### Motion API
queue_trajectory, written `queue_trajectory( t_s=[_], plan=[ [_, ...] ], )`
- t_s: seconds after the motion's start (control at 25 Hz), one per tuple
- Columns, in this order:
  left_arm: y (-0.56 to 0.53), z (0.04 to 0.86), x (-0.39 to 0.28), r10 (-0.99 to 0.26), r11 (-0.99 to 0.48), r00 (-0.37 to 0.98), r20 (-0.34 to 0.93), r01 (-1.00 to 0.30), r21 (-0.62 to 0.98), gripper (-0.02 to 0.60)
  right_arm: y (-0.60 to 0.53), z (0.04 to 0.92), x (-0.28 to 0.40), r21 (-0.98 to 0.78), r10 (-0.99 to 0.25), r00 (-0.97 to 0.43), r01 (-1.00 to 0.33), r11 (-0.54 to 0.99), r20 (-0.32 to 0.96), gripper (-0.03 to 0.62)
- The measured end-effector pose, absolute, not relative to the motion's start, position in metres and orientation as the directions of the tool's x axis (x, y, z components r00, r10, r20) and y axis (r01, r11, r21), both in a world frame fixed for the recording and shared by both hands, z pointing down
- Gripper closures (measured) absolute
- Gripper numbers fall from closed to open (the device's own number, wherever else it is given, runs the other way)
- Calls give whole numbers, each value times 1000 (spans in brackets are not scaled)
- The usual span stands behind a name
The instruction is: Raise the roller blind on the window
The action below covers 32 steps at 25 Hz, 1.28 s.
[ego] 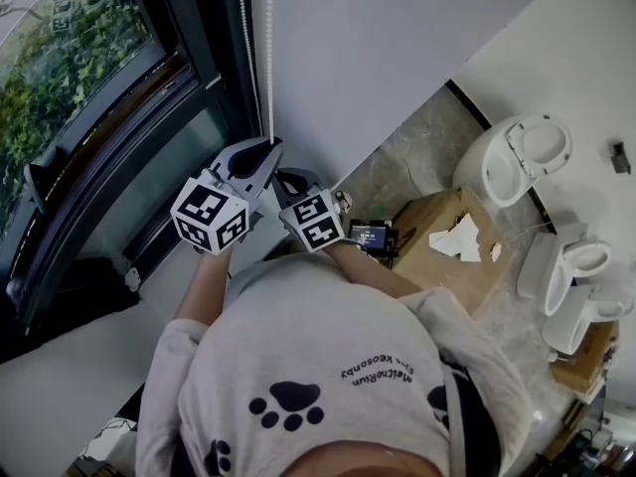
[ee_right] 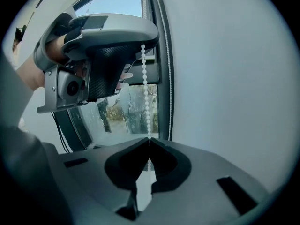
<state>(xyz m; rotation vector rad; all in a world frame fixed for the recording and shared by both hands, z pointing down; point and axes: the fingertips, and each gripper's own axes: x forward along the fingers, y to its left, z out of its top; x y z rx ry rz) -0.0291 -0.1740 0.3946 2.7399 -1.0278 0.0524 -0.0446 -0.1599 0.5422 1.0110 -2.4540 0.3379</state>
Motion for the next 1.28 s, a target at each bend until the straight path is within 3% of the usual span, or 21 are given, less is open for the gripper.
queue_trajectory(
  t_s=[0.32, 0.44, 0.72, 0.96, 1.28],
  plan=[
    [-173, 411, -31, -655, -718, 747, 116, -663, 215, 560, -150, 551, -40, -48, -548, -659, -660, 750, 515, 582],
    [-174, 411, -33, -658, -717, 745, 107, -664, 211, 560, -151, 515, -37, -72, -575, -693, -663, 745, 435, 490],
    [-173, 411, -38, -666, -715, 742, 81, -665, 216, 560, -144, 394, -20, -27, -688, -694, -708, 706, 213, 490],
    [-169, 411, -34, -655, -726, 753, 70, -652, 220, 560, -148, 294, -33, 52, -695, -717, -693, 719, 56, 491],
    [-164, 410, -28, -645, -735, 762, 60, -640, 224, 560, -164, 236, -47, 62, -688, -725, -688, 723, -25, 499]
  ],
)
